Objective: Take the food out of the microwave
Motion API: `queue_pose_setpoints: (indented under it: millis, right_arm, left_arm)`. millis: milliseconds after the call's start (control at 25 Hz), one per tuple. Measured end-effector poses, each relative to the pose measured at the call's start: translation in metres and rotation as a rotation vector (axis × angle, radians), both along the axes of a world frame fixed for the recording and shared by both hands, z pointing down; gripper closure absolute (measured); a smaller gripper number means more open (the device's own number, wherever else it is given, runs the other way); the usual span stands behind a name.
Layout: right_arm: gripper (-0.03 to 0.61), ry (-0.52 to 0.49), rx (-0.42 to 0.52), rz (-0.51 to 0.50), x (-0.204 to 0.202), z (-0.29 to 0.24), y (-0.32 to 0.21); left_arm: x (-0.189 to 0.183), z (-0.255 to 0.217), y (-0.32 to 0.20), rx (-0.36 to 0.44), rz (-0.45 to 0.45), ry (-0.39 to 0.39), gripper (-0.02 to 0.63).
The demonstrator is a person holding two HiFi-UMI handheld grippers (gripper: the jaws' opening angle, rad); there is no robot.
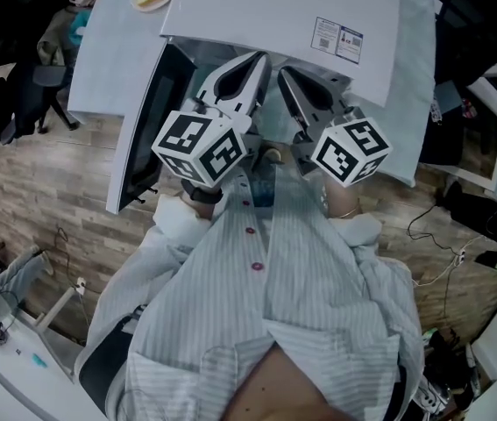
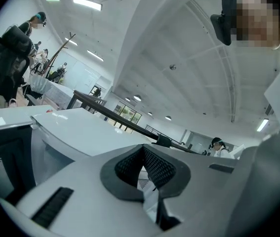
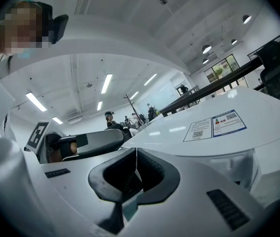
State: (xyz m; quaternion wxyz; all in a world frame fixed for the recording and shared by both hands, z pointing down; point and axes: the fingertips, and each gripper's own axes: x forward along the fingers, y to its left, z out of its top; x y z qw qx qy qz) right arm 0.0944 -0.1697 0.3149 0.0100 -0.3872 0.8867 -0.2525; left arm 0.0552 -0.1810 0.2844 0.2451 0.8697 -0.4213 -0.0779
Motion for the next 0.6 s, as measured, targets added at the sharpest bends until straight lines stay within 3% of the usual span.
queue_pose_setpoints:
  millis: [600]
  right_arm:
    - [0.546,-0.014,-0.039,0.098,-0.007,0.025,-0.019]
  left_arm:
    - [-0.015,0.022,-0.020,-0.030,0.082,0.006,0.606]
